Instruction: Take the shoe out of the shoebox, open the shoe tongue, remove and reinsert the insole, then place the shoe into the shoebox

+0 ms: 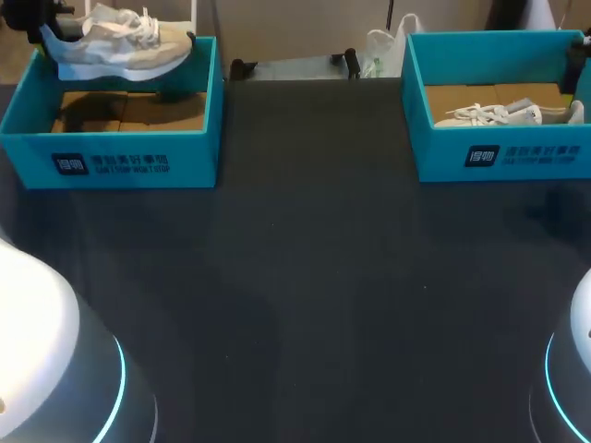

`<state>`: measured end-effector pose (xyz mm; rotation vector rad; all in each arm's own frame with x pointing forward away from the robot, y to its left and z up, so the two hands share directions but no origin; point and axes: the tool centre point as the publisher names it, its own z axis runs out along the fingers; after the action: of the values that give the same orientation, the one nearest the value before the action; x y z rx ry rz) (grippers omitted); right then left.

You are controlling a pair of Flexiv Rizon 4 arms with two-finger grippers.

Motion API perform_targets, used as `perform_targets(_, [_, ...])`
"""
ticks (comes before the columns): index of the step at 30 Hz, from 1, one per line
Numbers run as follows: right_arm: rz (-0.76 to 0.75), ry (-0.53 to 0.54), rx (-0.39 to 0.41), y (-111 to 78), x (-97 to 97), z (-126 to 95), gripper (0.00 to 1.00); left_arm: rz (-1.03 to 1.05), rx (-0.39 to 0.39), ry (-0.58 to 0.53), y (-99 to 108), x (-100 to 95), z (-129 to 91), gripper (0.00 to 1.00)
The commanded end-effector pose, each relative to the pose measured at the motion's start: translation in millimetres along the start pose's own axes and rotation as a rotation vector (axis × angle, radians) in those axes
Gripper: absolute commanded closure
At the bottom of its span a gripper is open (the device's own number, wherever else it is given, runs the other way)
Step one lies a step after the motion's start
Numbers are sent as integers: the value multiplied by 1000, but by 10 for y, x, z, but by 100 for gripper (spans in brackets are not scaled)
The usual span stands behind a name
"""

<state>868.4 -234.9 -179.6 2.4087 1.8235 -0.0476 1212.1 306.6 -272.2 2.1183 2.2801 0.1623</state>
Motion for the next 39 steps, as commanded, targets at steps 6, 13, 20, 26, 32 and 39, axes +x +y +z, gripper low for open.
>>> perform_targets(6, [0,0,-2,-9,-3,1,0,-23,-148,54,-648,-140,-959,100])
perform_targets(13, [0,0,-2,-9,-3,1,0,-65,-124,-21,-867,-234,-1460,100])
perform_targets(20, [0,0,-2,-9,-3,1,0,-65,-124,-21,-867,-234,-1460,100])
perform_targets(26, [0,0,-2,-9,-3,1,0,-65,-124,-21,-867,-234,-1460,100])
perform_targets(32, [0,0,-2,-9,-3,1,0,-28,-107,-67,-1404,-315,-1832,100])
perform_targets(39, [0,0,-2,-9,-3,1,0,-15,-149,-16,-1974,-558,-2182,100])
